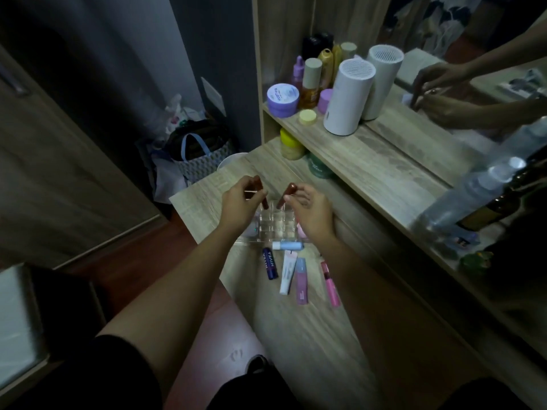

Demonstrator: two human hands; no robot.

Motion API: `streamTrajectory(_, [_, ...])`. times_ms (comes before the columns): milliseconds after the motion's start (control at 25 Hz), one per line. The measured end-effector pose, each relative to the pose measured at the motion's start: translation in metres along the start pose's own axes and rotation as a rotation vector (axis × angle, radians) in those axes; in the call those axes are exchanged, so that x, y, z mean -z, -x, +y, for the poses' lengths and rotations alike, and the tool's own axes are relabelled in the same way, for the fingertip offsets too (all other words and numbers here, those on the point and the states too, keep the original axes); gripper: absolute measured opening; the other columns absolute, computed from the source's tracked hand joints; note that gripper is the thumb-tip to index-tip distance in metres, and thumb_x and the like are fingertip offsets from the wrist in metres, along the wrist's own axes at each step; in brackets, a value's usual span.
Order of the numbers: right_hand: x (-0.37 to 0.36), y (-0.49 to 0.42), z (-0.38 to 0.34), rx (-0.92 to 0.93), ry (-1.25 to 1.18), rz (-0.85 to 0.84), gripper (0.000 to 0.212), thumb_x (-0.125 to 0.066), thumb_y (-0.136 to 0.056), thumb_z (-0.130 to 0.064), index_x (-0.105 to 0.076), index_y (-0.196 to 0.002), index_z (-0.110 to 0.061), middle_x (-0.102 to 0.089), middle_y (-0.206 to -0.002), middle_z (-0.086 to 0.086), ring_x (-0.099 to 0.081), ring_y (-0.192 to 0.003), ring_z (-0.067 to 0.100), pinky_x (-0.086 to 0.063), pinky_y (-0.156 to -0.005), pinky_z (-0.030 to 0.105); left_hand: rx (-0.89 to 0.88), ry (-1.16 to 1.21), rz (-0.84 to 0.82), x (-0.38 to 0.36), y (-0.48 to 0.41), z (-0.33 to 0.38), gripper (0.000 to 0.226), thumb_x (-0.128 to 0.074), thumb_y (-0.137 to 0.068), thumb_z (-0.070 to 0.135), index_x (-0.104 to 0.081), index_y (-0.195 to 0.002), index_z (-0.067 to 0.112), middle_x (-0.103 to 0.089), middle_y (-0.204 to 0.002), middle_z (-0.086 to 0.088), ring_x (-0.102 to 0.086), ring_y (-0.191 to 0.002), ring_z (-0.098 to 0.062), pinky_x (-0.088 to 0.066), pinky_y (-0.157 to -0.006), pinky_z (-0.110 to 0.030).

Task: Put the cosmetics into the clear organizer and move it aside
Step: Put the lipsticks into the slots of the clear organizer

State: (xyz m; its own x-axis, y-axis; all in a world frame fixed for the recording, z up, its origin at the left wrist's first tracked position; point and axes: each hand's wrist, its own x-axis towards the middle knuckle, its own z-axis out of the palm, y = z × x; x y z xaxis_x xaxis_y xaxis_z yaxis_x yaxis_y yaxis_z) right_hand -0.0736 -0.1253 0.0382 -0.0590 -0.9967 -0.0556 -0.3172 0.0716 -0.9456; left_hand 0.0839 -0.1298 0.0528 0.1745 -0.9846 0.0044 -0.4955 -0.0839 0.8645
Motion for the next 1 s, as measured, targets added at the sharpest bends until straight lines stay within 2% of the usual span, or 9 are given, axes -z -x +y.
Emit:
streamTrajectory(120, [-0.013, -0.011, 0.007, -0.002, 0.078, -0.028, 0.030, -0.065, -0.083, -0.011, -0.060, -0.112, -0.015, -0.071, -0.102, 0.003, -0.064, -0.085, -0.001, -0.054, -0.082, 0.021, -0.072, -0.104, -0.040, -0.002, -0.008, -0.010, 0.021, -0.067, -0.083, 0.014, -0.065, -0.103, 0.006, -0.072, -0.096, -0.011, -0.065, -0.089, -0.017, -0.048, -0.081, -0.024])
streamTrajectory(160, [-0.016, -0.012, 0.011, -0.008, 0.113, -0.040, 0.030, -0.065, -0.083, -0.011, -0.060, -0.113, -0.014, -0.071, -0.102, 0.006, -0.062, -0.080, -0.006, -0.054, -0.082, 0.017, -0.085, -0.140, -0.060, -0.004, -0.010, -0.013, 0.021, -0.068, -0.083, 0.013, -0.066, -0.103, 0.006, -0.072, -0.097, -0.012, -0.066, -0.090, -0.019, -0.048, -0.081, -0.023])
streamTrajectory(280, [-0.023, -0.014, 0.019, 0.001, 0.226, -0.050, 0.029, -0.066, -0.083, -0.011, -0.061, -0.111, -0.015, -0.073, -0.097, 0.004, -0.050, -0.065, -0.020, -0.041, -0.062, -0.007, -0.088, -0.209, -0.107, -0.010, -0.011, -0.023, 0.023, -0.068, -0.082, 0.010, -0.066, -0.105, 0.005, -0.073, -0.099, -0.014, -0.067, -0.091, -0.022, -0.044, -0.080, -0.014])
streamTrajectory(400, [-0.025, -0.015, 0.018, -0.005, 0.232, -0.071, 0.029, -0.066, -0.083, -0.010, -0.061, -0.112, -0.012, -0.072, -0.100, 0.009, -0.061, -0.078, -0.002, -0.045, -0.065, 0.002, -0.081, -0.221, -0.119, -0.013, -0.012, -0.028, 0.025, -0.069, -0.081, 0.008, -0.066, -0.105, 0.005, -0.074, -0.097, -0.014, -0.068, -0.089, -0.024, -0.037, -0.075, -0.005])
streamTrajectory(480, [-0.026, -0.016, 0.015, -0.004, 0.245, -0.092, 0.030, -0.065, -0.084, -0.010, -0.060, -0.113, -0.010, -0.071, -0.102, 0.010, -0.064, -0.087, 0.010, -0.045, -0.070, 0.010, -0.088, -0.238, -0.122, -0.014, -0.013, -0.028, 0.026, -0.069, -0.080, 0.009, -0.066, -0.106, 0.006, -0.074, -0.097, -0.014, -0.068, -0.089, -0.024, -0.040, -0.076, -0.008])
streamTrajectory(640, [-0.023, -0.016, 0.014, -0.002, 0.295, -0.118, 0.032, -0.066, -0.082, -0.011, -0.059, -0.113, -0.008, -0.071, -0.102, 0.010, -0.065, -0.089, 0.014, -0.048, -0.073, 0.016, -0.078, -0.276, -0.154, -0.015, -0.016, -0.028, 0.032, -0.070, -0.080, 0.013, -0.064, -0.112, 0.007, -0.074, -0.102, -0.013, -0.068, -0.092, -0.023, -0.049, -0.086, -0.025])
streamTrajectory(800, [-0.018, -0.015, 0.011, -0.023, 0.274, -0.141, 0.038, -0.068, -0.080, -0.006, -0.058, -0.116, -0.007, -0.067, -0.107, 0.012, -0.061, -0.088, 0.011, -0.044, -0.071, 0.008, -0.034, -0.249, -0.189, -0.012, -0.013, -0.025, 0.036, -0.070, -0.080, 0.010, -0.062, -0.115, 0.006, -0.070, -0.108, -0.015, -0.068, -0.092, -0.021, -0.050, -0.083, -0.023])
streamTrajectory(880, [-0.013, -0.014, 0.006, -0.017, 0.251, -0.149, 0.040, -0.067, -0.080, -0.006, -0.056, -0.118, -0.008, -0.065, -0.111, 0.012, -0.061, -0.093, 0.013, -0.047, -0.081, 0.016, -0.011, -0.229, -0.186, -0.009, -0.011, -0.021, 0.040, -0.069, -0.081, 0.008, -0.059, -0.119, 0.005, -0.067, -0.113, -0.016, -0.067, -0.094, -0.022, -0.048, -0.079, -0.021])
streamTrajectory(1000, [0.002, -0.006, -0.002, 0.034, 0.244, -0.122, 0.037, -0.066, -0.081, -0.007, -0.057, -0.117, -0.009, -0.065, -0.112, 0.010, -0.060, -0.094, 0.012, -0.050, -0.088, 0.024, 0.075, -0.154, -0.118, -0.002, -0.004, -0.012, 0.045, -0.070, -0.081, 0.009, -0.056, -0.123, 0.004, -0.066, -0.115, -0.016, -0.066, -0.096, -0.023, -0.051, -0.083, -0.028])
